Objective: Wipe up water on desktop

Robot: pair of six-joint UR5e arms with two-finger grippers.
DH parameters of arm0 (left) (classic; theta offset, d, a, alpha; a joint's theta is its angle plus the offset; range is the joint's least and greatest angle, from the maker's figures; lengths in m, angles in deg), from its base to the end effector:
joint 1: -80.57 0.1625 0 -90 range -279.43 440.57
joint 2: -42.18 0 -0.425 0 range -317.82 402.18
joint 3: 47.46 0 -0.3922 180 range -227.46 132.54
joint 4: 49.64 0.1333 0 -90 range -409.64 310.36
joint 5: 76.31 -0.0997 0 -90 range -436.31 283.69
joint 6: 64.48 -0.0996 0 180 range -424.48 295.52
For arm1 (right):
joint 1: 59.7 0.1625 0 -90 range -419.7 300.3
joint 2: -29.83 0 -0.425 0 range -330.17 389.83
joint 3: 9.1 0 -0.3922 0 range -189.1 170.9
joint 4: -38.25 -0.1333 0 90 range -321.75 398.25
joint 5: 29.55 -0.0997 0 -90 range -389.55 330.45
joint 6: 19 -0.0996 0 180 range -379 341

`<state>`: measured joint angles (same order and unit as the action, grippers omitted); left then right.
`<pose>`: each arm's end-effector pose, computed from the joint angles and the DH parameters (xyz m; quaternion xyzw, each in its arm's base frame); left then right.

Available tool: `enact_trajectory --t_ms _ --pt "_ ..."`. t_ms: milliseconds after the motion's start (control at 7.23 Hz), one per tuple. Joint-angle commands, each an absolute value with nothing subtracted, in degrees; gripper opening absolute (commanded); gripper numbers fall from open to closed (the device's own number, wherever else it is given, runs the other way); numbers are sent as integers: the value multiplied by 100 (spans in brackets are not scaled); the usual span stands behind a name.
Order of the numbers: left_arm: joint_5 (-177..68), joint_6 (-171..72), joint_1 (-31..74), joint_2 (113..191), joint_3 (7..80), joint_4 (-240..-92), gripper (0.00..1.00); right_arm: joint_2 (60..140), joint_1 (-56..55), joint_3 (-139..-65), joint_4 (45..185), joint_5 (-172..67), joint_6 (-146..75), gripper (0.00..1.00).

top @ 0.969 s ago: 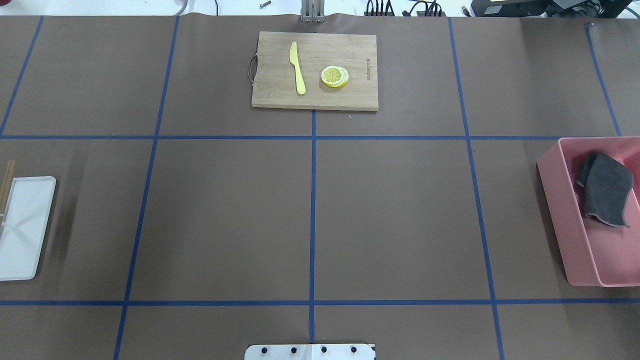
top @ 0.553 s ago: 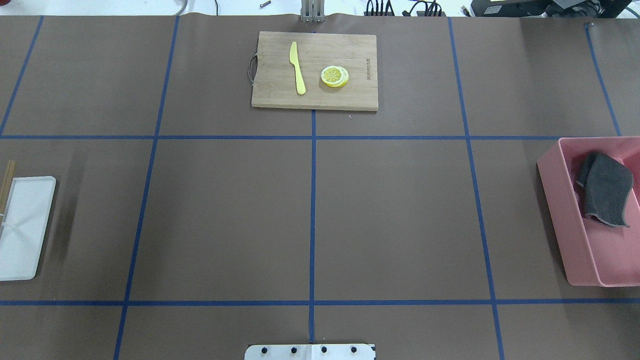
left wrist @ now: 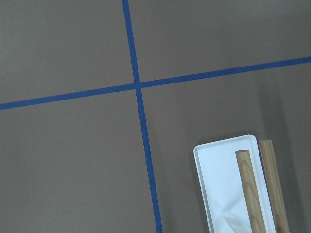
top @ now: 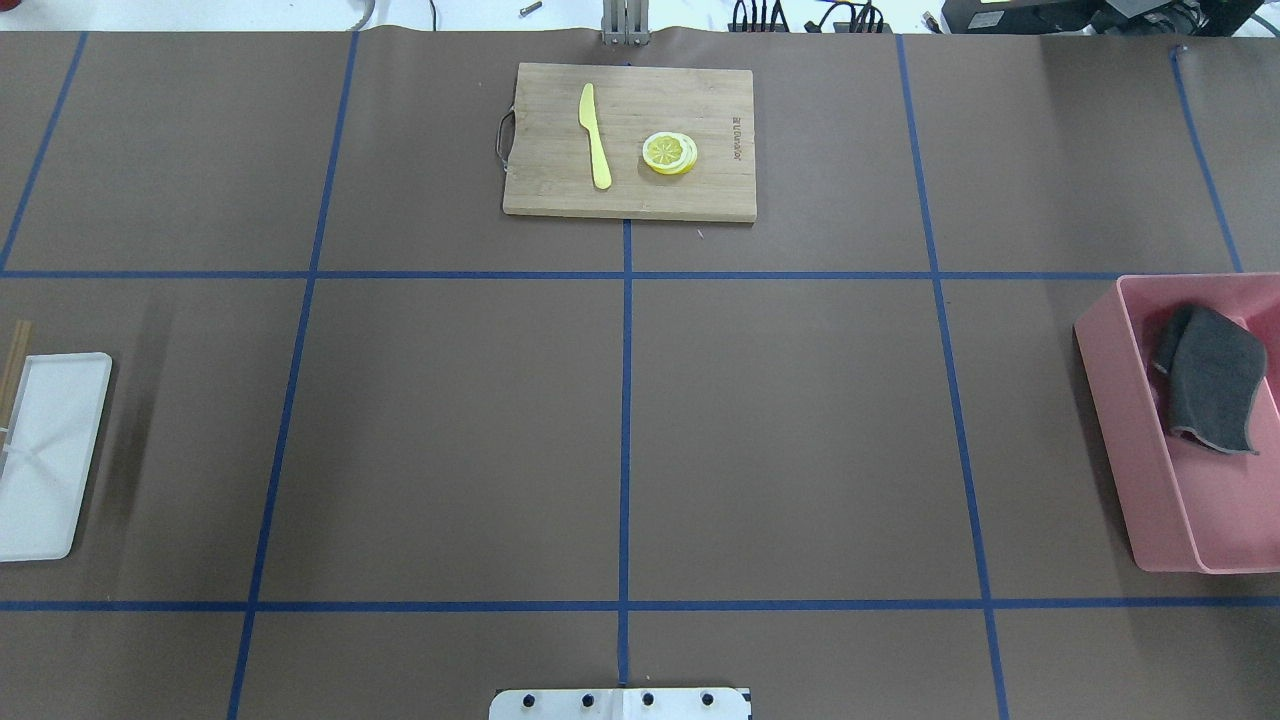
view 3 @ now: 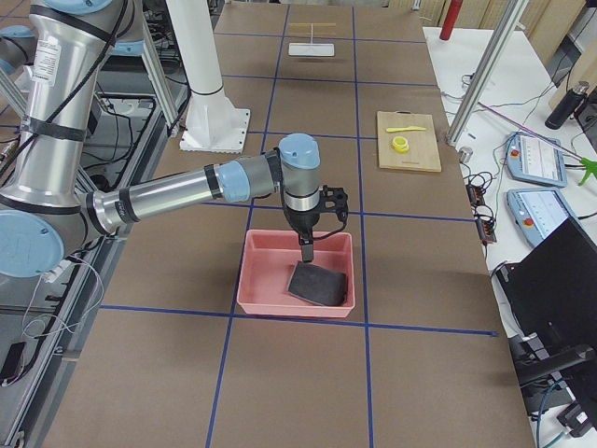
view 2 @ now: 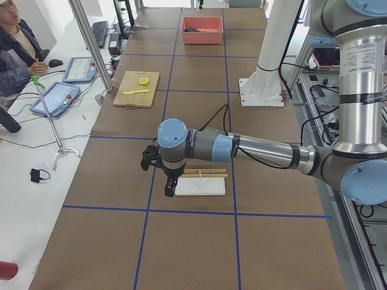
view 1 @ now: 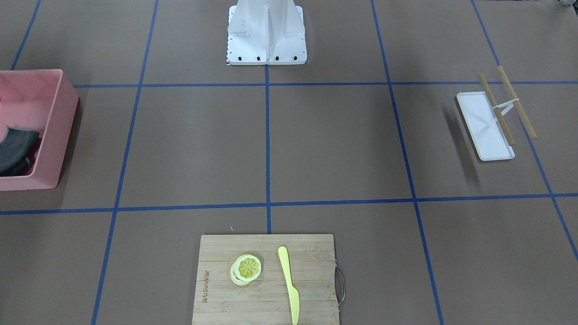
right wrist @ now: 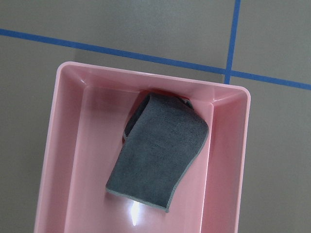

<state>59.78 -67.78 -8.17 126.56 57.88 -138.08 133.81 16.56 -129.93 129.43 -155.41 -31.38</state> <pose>-0.0516 -0.4547 0.5735 0.0724 0.3892 0.0643 0.9160 -0.0199 -0.3971 0.5120 0.0574 -0.3264 -0.0532 0.9420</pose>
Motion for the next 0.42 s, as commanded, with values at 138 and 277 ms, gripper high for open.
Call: enact_trajectory --t_ms 138,277 --pt "6001 -6773 -1013 12376 6169 -13824 98 13337 1711 -12855 12965 -15603 -3174 100" --pt "6010 -6764 -1013 12156 6422 -13841 98 13293 1712 -12837 12966 -15594 -3174 100"
